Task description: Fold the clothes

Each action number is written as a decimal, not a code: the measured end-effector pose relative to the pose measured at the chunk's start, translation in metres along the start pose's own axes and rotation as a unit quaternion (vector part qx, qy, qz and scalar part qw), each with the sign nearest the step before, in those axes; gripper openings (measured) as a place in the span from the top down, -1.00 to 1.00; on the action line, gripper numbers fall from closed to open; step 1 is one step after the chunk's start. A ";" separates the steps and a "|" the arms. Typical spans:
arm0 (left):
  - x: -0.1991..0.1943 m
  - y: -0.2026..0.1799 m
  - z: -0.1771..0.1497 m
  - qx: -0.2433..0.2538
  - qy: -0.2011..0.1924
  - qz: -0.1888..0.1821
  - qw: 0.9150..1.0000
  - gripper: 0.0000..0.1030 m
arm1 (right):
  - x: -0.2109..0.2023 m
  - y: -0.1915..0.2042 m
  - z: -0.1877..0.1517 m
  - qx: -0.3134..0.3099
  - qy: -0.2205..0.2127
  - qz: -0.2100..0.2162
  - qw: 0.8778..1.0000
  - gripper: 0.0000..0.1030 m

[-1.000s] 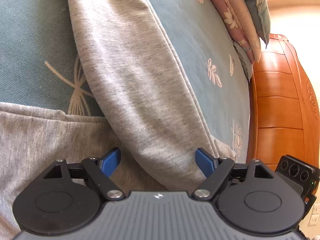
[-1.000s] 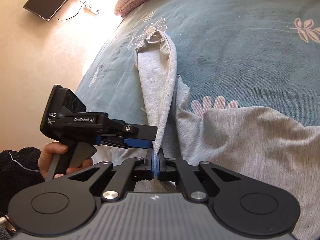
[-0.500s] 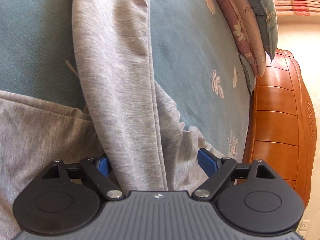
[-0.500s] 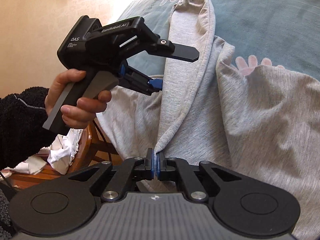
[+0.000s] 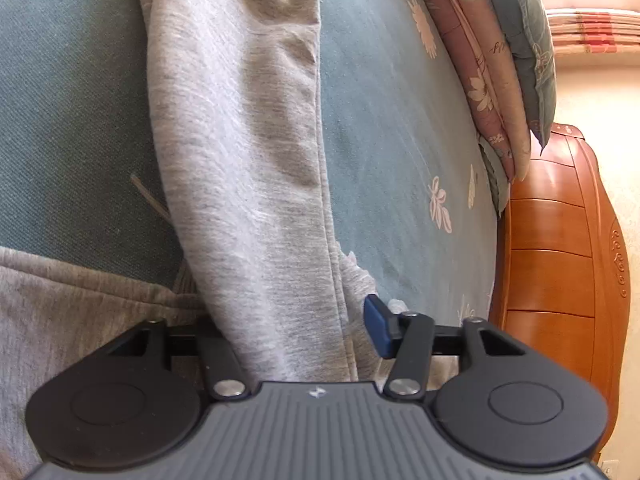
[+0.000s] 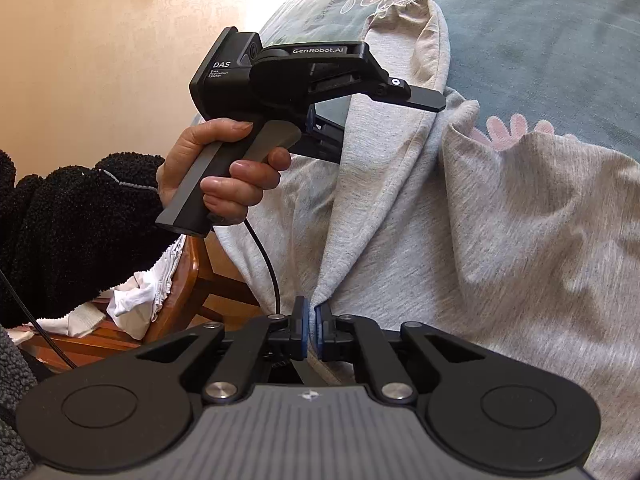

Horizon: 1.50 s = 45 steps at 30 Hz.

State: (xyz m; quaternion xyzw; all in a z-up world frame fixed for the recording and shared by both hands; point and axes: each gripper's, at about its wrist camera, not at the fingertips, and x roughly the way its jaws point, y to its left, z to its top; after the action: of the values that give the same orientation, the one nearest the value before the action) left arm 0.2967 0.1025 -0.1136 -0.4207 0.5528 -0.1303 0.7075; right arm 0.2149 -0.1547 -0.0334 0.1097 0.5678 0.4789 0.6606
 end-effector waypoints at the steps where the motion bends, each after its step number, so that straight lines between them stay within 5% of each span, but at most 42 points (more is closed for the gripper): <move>1: -0.001 -0.002 0.000 0.006 -0.001 0.008 1.000 0.56 | 0.002 0.001 -0.003 0.001 0.001 -0.003 1.000 0.85; 3: -0.006 -0.005 -0.001 0.018 -0.006 0.023 1.000 0.68 | 0.004 0.001 -0.007 0.005 0.003 -0.007 1.000 0.69; 6: -0.019 -0.012 -0.003 0.040 -0.020 0.039 0.998 0.84 | 0.009 -0.002 -0.011 0.013 0.006 -0.020 1.000 0.14; 10: -0.043 -0.026 -0.009 0.071 -0.036 0.040 0.996 0.88 | 0.000 -0.010 -0.020 0.028 -0.006 -0.036 0.999 -0.09; 20: -0.103 -0.055 -0.048 0.140 -0.065 0.054 0.987 0.88 | -0.032 -0.027 -0.043 0.093 -0.047 -0.079 0.991 -0.13; 34: -0.117 -0.015 -0.082 0.122 -0.066 0.125 0.982 0.88 | -0.098 -0.068 -0.075 0.205 -0.134 -0.118 0.962 -0.22; 37: -0.123 -0.025 -0.081 0.139 -0.073 0.111 0.981 0.88 | -0.118 -0.074 -0.090 0.230 -0.158 -0.159 0.947 -0.22; 40: -0.122 -0.034 -0.081 0.168 -0.066 0.117 0.977 0.88 | -0.141 -0.082 -0.114 0.277 -0.196 -0.200 0.919 -0.22; 45: -0.111 -0.025 -0.079 0.177 -0.048 0.145 0.972 0.88 | -0.180 -0.096 -0.174 0.387 -0.261 -0.265 0.844 -0.10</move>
State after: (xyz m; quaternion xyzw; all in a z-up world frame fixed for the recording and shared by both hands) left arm 0.1943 0.1238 -0.0233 -0.2097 0.5413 -0.1017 0.8079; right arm 0.1332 -0.4104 -0.0409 0.3230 0.5207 -0.0190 0.7901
